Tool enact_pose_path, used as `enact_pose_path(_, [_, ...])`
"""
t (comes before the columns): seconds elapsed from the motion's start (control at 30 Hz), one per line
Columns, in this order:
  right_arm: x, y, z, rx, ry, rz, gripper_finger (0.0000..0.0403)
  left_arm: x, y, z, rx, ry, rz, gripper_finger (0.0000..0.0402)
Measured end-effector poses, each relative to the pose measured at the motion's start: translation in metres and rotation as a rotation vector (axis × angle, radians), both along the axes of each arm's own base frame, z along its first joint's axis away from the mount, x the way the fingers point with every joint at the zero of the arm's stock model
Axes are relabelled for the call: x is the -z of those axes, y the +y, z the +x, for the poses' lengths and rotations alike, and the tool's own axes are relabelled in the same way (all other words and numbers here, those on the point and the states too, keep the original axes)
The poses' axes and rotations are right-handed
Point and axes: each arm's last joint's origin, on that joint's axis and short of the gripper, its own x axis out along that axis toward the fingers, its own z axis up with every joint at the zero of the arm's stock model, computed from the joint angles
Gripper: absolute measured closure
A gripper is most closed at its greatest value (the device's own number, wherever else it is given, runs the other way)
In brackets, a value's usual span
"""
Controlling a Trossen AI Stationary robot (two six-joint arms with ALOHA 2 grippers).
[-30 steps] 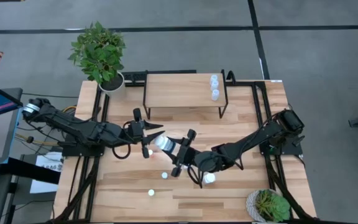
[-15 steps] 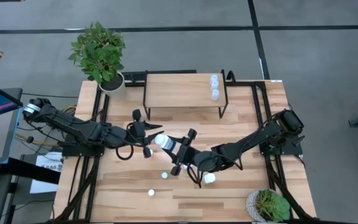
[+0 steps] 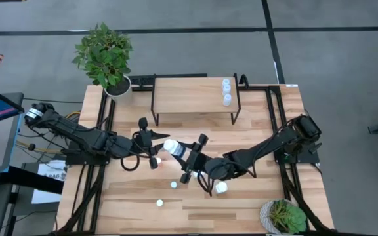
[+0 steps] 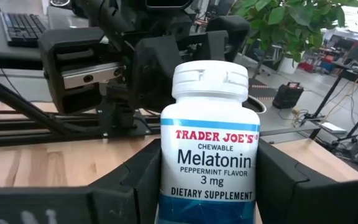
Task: Pick and place medicine bottles onto shelf by color
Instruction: Put the top white medicine bottle on the shelf
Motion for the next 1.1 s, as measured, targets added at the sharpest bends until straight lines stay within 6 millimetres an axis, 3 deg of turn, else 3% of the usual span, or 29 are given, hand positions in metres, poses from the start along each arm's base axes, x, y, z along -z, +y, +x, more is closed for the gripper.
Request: enact_pose_path(1.1, [0.0082,-0.0057,0.0013,0.01,0.041,0.044,0.0175,-0.0049,0.0015,0.0035,-0.013,-0.066,-0.027,0.0313])
